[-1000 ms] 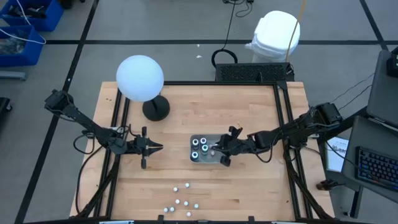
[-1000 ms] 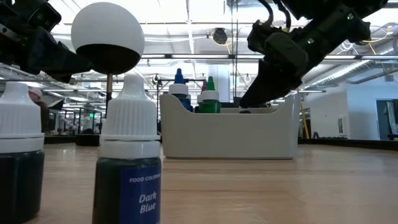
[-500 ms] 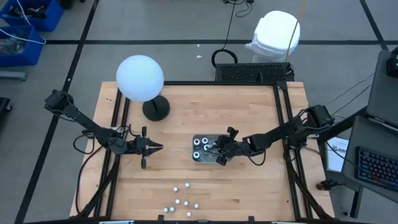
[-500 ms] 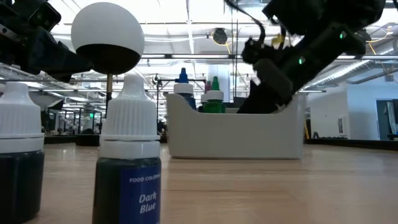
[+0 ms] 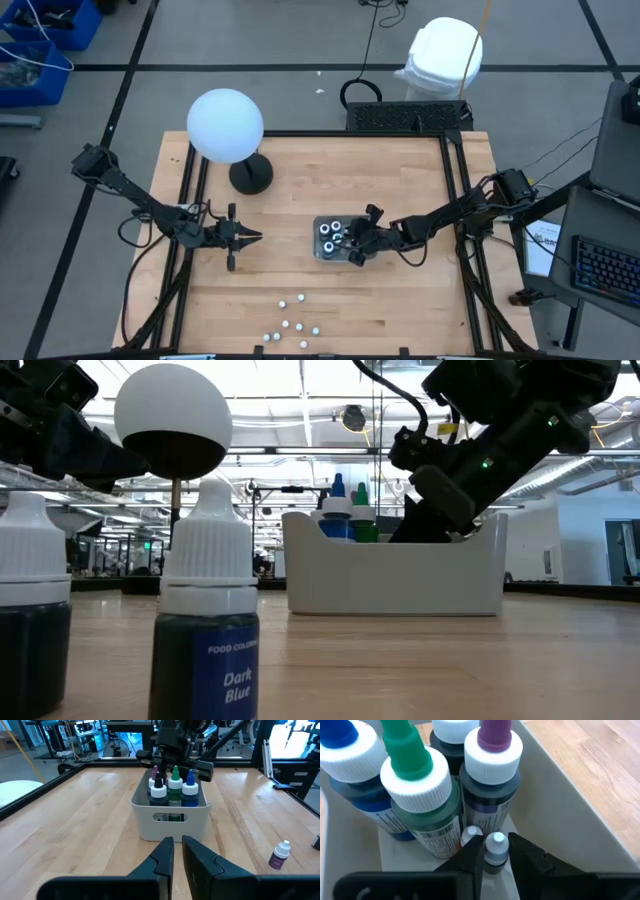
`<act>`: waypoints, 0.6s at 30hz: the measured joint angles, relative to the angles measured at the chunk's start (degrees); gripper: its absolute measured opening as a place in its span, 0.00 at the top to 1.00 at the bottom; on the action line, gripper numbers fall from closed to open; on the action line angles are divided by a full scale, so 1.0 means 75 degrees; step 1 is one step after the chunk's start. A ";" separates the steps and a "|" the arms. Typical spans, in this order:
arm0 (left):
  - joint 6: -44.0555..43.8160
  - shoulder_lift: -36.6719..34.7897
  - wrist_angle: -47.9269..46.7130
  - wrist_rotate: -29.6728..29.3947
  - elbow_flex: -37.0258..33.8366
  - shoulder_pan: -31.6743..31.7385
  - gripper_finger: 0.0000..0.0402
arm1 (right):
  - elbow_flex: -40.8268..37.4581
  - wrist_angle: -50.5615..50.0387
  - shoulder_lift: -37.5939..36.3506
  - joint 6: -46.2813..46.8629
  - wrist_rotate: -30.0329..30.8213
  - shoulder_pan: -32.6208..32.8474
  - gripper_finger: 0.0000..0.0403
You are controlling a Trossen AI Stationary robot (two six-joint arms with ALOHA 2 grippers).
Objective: Pick & Place food coloring
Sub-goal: Put the small dark red food coloring bottle into the gray bin, then put the small dark purple food coloring bottle into the gray bin
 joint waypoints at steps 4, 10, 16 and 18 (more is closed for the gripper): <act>-0.0005 0.0000 -0.0003 0.0003 0.0000 0.0000 0.88 | 0.0000 0.0000 -0.0006 -0.0012 0.0000 0.0000 0.74; -0.0050 0.0001 -0.0003 0.0003 0.0000 0.0000 0.88 | 0.0000 -0.0068 -0.0091 -0.0299 0.0003 0.0000 0.69; -0.0055 0.0000 -0.0024 0.0006 0.0000 0.0001 0.88 | 0.0037 -0.0687 -0.1162 -0.0825 0.0202 0.0020 0.70; -0.0055 0.0001 -0.0041 0.0006 0.0000 0.0002 0.88 | 0.0228 -0.1346 -0.1713 -0.0878 0.0234 0.0071 0.71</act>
